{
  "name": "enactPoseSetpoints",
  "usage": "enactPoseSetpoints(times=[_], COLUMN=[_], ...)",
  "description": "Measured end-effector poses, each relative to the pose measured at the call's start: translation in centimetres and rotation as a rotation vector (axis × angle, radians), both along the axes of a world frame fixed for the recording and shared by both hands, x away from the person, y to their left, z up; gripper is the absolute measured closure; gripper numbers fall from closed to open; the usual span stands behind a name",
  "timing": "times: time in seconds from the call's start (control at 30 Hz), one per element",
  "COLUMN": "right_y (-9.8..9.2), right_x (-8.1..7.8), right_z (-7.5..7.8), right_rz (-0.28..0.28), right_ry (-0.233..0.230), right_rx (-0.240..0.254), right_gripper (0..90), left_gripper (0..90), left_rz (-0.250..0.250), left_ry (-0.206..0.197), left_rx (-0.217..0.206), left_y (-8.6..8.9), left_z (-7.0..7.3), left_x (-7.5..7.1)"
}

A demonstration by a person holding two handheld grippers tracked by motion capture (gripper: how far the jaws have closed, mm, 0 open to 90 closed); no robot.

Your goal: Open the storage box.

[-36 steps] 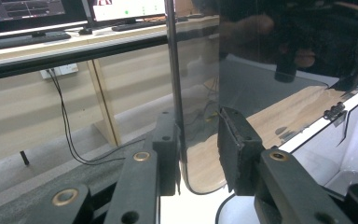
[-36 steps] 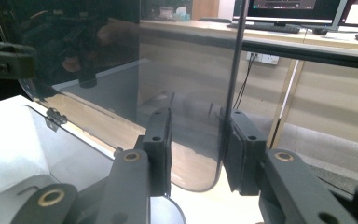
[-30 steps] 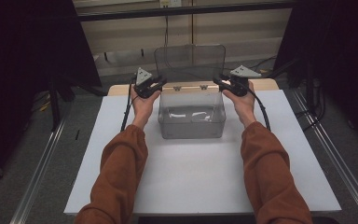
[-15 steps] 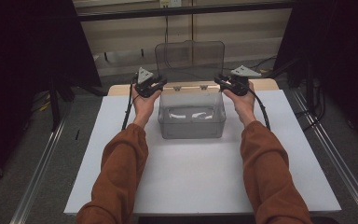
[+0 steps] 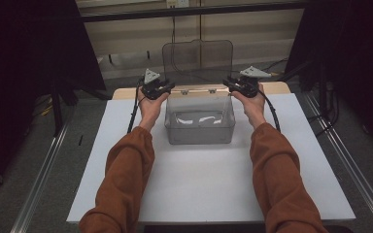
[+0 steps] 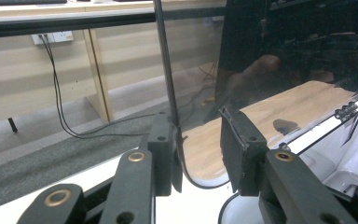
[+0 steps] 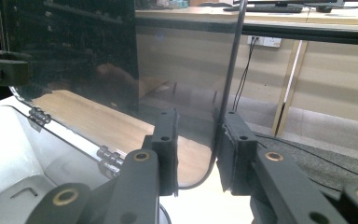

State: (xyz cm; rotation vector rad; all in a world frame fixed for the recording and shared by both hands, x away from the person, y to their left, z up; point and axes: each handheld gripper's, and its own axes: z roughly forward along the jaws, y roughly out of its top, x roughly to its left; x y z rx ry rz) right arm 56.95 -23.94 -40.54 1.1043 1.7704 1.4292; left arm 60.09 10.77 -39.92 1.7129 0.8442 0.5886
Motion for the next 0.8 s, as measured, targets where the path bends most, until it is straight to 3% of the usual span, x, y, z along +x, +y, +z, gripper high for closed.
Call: enactPoseSetpoints(times=[0.27,0.53,0.8], right_y=[0.2,0.32,0.4], right_x=[0.24,0.47,0.86], right_z=[0.17,0.35,0.78], right_rz=[-0.014,-0.034,-0.037], right_ry=[0.024,0.076,0.116], right_rx=[0.0,0.057,0.037], right_gripper=[68.9,68.8,67.3], left_gripper=[65.8,65.5,65.3], left_rz=[0.006,0.004,0.01], left_ry=[0.041,0.078,0.111], left_rx=[0.01,0.007,-0.004], left_y=[-0.06,-0.06,-0.14], left_z=[0.3,0.48,0.64], left_x=[0.27,0.51,0.78])
